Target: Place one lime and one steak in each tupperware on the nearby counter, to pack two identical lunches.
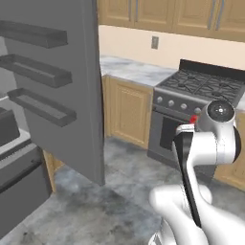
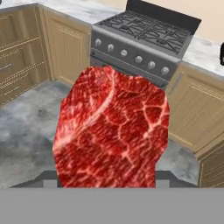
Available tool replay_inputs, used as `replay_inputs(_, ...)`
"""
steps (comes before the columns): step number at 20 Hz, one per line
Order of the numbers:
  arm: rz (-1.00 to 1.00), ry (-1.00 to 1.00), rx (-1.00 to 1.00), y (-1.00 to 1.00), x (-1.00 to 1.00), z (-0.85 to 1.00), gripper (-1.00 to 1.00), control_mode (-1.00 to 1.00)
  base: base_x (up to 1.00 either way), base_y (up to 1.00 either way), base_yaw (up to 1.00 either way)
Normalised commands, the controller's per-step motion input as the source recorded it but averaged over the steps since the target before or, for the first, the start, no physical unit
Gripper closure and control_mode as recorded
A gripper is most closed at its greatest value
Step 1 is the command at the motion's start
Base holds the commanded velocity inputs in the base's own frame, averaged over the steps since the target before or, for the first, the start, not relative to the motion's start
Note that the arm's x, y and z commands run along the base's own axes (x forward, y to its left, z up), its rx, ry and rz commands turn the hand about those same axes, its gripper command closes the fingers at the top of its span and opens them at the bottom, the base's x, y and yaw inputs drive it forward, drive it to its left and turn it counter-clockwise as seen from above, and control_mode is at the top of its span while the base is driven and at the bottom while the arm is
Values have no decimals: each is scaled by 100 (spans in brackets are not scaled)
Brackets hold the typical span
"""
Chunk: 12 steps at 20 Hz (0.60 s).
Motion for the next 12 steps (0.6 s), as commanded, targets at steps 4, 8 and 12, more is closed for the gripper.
replay_inputs(4,0,0,0,0,0,0,100,100,100,-60,0)
replay_inputs(8,0,0,0,0,0,0,100,100,100,-48,3)
replay_inputs(12,0,0,0,0,0,0,100,100,100,-28,29)
